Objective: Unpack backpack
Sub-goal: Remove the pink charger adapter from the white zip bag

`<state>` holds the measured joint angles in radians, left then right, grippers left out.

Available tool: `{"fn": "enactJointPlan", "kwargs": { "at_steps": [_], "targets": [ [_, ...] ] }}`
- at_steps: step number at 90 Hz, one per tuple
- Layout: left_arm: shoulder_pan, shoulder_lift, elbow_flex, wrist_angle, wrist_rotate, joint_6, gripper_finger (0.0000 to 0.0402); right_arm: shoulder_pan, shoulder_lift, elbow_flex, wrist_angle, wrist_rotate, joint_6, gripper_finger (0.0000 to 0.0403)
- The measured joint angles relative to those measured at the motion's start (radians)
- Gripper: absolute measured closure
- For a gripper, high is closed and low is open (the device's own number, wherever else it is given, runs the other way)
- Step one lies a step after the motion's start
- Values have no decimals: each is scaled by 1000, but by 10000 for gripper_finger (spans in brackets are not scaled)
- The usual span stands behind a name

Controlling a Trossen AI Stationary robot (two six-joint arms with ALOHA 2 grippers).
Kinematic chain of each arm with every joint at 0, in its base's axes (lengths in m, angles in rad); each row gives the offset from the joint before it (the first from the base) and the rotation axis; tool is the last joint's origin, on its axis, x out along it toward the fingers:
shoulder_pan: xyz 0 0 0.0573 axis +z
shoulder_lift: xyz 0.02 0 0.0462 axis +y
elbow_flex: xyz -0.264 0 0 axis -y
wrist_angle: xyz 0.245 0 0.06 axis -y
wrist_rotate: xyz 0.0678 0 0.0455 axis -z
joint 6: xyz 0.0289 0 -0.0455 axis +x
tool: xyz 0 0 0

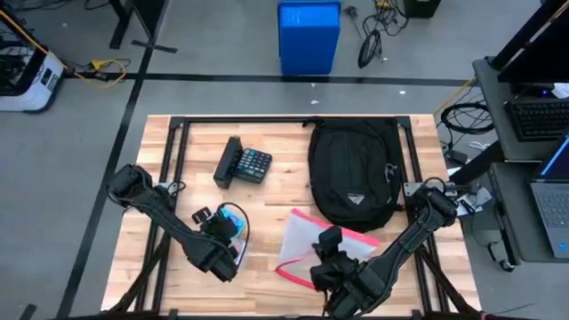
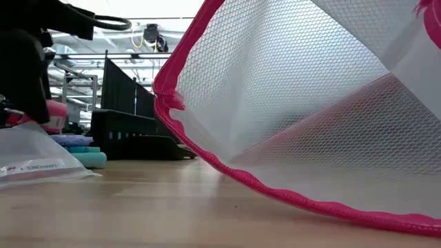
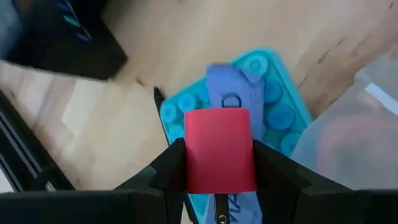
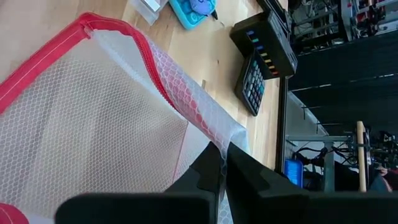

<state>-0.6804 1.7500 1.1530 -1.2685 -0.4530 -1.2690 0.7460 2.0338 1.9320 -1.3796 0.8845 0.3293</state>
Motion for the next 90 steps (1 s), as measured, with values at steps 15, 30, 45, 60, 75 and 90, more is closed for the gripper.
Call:
{"fn": "enactJointPlan", "kwargs": {
  "at_steps": [15, 30, 45, 60, 75, 90],
  "targets": [
    [1, 0, 0, -3, -28, 0, 267, 0, 0, 0, 6, 0, 0, 403],
    [0, 0, 0, 6, 0, -3, 267, 0, 0, 0, 8, 0, 0, 403],
    [0, 0, 0, 17, 27, -6, 267, 0, 0, 0, 8, 0, 0, 403],
    [0, 0, 0, 29, 27, -6, 267, 0, 0, 0, 8, 0, 0, 403],
    [-1, 0, 0, 52, 27, -9, 267, 0, 0, 0, 7, 0, -1, 403],
    [-1, 0, 0, 86, 23, -8, 253, 0, 0, 0, 7, 0, -1, 403]
  ]
}}
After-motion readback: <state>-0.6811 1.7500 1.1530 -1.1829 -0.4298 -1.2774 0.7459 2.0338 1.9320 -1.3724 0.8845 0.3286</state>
